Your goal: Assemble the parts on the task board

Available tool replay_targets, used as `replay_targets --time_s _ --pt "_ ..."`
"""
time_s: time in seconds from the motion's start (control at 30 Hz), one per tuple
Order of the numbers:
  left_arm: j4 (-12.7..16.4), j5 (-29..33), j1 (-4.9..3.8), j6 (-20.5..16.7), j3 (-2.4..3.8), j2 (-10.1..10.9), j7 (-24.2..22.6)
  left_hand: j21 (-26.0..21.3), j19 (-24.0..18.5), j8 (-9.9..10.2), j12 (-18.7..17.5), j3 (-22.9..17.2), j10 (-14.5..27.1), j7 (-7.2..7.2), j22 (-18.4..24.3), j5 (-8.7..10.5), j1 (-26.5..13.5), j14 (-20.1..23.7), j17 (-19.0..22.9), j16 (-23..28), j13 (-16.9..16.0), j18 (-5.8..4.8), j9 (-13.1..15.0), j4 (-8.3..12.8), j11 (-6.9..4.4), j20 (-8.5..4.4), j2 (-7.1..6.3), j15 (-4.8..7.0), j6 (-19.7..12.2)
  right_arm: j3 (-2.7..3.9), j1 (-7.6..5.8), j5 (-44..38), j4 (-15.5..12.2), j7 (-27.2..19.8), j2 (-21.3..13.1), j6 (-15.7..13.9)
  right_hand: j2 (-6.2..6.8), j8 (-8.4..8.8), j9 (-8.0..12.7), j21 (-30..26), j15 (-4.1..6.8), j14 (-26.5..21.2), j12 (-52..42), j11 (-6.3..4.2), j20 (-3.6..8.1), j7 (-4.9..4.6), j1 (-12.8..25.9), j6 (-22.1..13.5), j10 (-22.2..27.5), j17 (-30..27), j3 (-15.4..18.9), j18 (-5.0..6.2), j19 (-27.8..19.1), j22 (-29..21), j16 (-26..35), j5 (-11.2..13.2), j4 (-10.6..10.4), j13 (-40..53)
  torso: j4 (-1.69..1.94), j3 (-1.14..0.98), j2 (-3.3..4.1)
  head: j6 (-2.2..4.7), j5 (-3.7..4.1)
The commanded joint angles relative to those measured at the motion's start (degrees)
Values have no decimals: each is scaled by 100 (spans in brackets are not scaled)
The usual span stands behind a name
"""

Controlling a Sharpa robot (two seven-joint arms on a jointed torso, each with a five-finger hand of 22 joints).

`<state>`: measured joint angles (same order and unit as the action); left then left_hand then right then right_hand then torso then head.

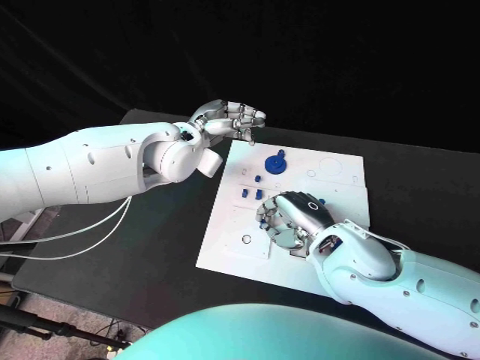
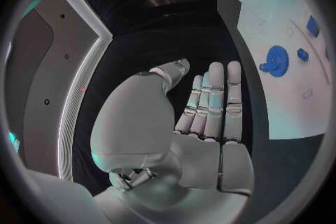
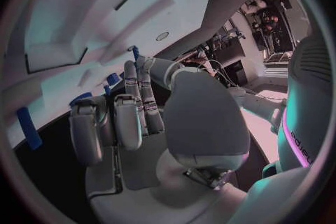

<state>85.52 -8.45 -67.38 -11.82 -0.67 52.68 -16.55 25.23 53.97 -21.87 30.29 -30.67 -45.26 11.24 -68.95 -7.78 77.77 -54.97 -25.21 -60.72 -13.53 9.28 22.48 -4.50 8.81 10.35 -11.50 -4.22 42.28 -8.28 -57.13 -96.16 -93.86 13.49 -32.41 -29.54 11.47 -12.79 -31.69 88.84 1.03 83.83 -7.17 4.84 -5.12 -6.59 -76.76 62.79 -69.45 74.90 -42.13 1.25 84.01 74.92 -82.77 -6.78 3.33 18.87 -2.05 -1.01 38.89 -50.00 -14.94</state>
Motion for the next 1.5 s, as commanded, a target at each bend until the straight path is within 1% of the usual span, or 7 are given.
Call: replay_targets --time_s 0.03,0.73,0.87,1.13,1.17,1.23,1.5 --pt "8 5 -3 72 4 -11 -31 -26 18 -19 32 -1 45 65 9 -27 -33 4 -8 30 5 100 6 32 -10 7 38 -30 -42 -4 8 -21 7 -45 -5 135 -47 -17 -5 -19 41 348 -32 -204 48 -13 21 35 -241 256 1 -94 540 1468 9 -30 47 -10 2 -2 -1 0 -2" --pt "-2 4 -4 92 4 3 -11 -28 16 -32 34 5 65 67 12 -28 -46 10 -9 31 8 100 10 38 -7 10 39 -34 -48 -8 10 -311 83 114 11 58 -55 -16 -9 -11 40 351 -25 -203 48 -13 33 33 -242 264 -5 -96 544 1470 3 -41 56 -3 3 0 1 0 -5" --pt "-8 4 -4 95 4 1 -10 -28 16 -32 34 5 65 67 12 -28 -46 10 -9 31 8 100 10 38 -7 10 39 -34 -48 -8 11 -307 63 79 16 149 -54 -16 -11 -16 40 352 -22 -204 48 -13 37 32 -242 266 -6 -94 541 1468 1 -44 62 -1 1 -1 1 0 -5" --pt "-11 4 -4 93 4 -3 -10 -29 14 -40 35 7 76 66 13 -29 -49 15 -9 32 10 100 12 43 -6 12 39 -36 -50 -11 10 -221 22 -56 13 617 -6 -9 -49 -46 16 349 95 -181 29 -15 334 3 -179 241 174 -87 526 1459 6 -28 21 22 0 -1 0 0 -7" --pt "-11 4 -4 95 4 -3 -10 -29 14 -40 35 7 76 66 13 -29 -49 15 -9 32 10 100 12 43 -6 12 39 -36 -50 -12 10 -204 22 -65 7 639 -5 3 -51 -46 7 350 130 -187 23 0 418 -18 -160 242 229 -87 526 1459 2 122 -17 20 0 1 -2 0 -5" --pt "-12 5 -4 101 4 -2 -10 -29 14 -40 35 7 76 66 13 -29 -49 15 -9 32 10 100 12 43 -6 12 39 -36 -50 -14 10 -181 28 -73 -1 666 20 22 -49 -61 11 350 175 -180 18 19 532 -42 -160 239 298 -84 519 1454 -1 336 -67 24 0 2 -2 0 7" --pt "-23 5 -4 129 4 -7 -3 -32 10 -52 39 13 92 68 16 -27 -61 22 -10 34 11 99 14 47 -3 14 40 -39 -55 -16 9 -152 37 -50 -20 529 111 120 -9 -129 -23 343 299 -129 -4 -30 597 -182 -50 214 311 -68 487 1433 7 233 -63 2 0 -5 -1 0 18"
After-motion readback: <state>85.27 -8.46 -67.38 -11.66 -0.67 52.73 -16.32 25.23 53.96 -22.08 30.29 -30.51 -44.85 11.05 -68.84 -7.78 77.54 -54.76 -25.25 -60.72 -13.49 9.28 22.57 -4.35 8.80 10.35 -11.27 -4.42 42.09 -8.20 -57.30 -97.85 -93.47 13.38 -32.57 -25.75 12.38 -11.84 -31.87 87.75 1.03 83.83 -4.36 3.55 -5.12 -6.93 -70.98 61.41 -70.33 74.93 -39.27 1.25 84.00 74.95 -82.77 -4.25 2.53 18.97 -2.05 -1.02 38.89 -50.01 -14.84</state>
